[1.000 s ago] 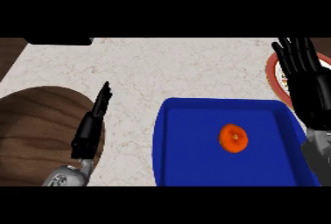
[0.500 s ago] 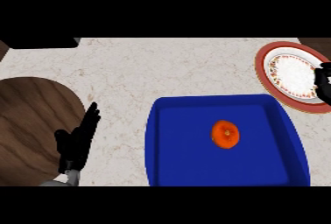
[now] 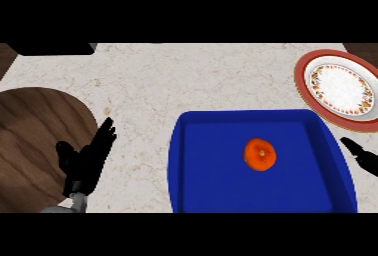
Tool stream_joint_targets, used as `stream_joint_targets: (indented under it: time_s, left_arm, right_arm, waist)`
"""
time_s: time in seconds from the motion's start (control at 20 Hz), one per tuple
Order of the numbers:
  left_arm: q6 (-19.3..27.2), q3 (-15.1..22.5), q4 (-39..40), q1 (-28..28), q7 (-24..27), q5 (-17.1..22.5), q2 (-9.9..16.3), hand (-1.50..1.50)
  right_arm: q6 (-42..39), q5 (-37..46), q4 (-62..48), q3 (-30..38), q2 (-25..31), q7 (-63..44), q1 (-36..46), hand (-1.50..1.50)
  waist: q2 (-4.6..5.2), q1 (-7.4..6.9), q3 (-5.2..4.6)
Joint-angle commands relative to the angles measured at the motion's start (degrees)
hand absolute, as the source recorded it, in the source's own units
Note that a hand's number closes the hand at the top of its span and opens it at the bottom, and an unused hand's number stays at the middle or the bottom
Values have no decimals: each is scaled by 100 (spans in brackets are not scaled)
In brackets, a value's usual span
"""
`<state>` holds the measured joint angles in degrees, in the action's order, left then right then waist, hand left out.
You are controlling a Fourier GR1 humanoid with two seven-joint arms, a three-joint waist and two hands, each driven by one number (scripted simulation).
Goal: Pick the squash from the tray and place it in the plate
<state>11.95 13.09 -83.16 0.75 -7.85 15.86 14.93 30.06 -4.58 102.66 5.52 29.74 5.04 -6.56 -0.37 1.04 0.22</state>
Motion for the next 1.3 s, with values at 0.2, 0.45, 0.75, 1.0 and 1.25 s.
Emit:
stream_joint_targets:
  time_s: [0.2,0.45,0.75,1.0,1.25]
  left_arm:
    - [21,17,120,104,-404,-49,11,0]
    - [-44,54,33,-257,-230,-25,-71,0]
    - [-176,40,248,120,-423,-72,-112,0]
    - [-226,-55,206,-74,-240,-164,-144,0]
    - [-63,-5,159,149,-540,-254,-373,0]
  right_arm:
    - [-1089,716,760,-626,1348,-1537,-835,-150]
    - [-1542,1032,2010,-992,1947,-3305,-779,-150]
    - [-1974,1681,2153,-1757,1934,-5291,399,-150]
    - [-2043,2740,1987,-2774,1044,-6002,979,-150]
    - [-2356,2950,1056,-3038,440,-6134,1429,-150]
  waist:
    - [48,-30,-46]
    - [24,-96,-47]
    - [55,-183,-37]
    - [44,-167,-30]
    - [45,-148,-24]
